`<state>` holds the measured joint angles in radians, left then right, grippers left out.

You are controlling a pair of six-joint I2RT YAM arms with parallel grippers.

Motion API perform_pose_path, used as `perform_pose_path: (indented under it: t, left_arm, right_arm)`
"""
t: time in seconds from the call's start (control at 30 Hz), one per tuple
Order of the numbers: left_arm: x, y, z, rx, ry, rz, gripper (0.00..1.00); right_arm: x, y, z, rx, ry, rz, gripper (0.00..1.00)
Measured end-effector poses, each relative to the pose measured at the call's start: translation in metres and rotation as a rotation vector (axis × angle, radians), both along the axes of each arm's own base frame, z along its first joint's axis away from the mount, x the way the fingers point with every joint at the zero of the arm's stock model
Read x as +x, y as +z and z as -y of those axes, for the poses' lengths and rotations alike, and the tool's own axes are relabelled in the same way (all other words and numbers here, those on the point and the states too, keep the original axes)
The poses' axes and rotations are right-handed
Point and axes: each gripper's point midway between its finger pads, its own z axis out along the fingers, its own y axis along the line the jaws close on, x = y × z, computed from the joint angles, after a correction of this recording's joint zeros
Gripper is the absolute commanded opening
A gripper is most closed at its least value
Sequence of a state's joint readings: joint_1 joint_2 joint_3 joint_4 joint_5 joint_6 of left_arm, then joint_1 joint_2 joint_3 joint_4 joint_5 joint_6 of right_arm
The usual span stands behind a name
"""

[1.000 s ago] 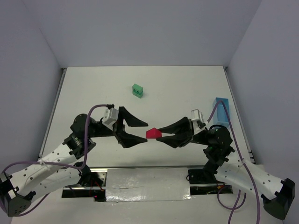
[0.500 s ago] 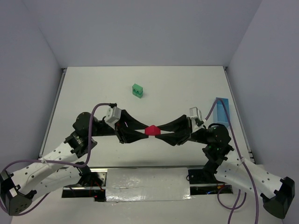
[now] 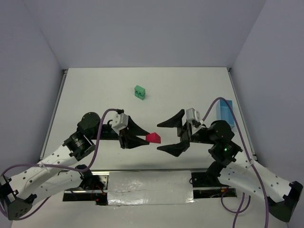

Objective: Build the wood block tower

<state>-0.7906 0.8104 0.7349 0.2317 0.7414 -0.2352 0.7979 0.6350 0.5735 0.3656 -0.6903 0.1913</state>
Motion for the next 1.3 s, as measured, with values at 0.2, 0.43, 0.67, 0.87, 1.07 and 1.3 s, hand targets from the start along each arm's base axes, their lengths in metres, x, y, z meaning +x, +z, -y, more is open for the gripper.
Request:
perform_pose_path:
  t: [0.2, 0.43, 0.67, 0.87, 1.07, 1.3]
  left_arm:
    - [-0.007, -0.008, -0.005, 0.044, -0.022, 0.013, 0.00]
    - [-0.011, -0.010, -0.005, 0.060, -0.049, 0.018, 0.00]
    - [-0.009, -0.015, -0.004, 0.077, -0.046, 0.002, 0.00]
    - [-0.006, -0.018, -0.003, 0.089, -0.035, -0.008, 0.00]
    - [-0.003, -0.018, -0.003, 0.102, -0.019, -0.018, 0.00]
    - [-0.001, -0.020, -0.003, 0.110, -0.011, -0.008, 0.37]
  right_arm:
    - [-0.004, 0.002, 0.003, -0.052, 0.003, 0.034, 0.91]
    - [-0.001, -0.013, 0.000, -0.116, 0.010, 0.016, 0.75]
    - [0.004, -0.021, -0.006, -0.149, 0.020, -0.020, 0.61]
    - [0.002, -0.023, -0.008, -0.156, 0.039, -0.026, 0.52]
    - [0.001, -0.025, -0.011, -0.164, 0.056, -0.033, 0.44]
    - [0.000, -0.027, -0.011, -0.169, 0.060, -0.040, 0.18]
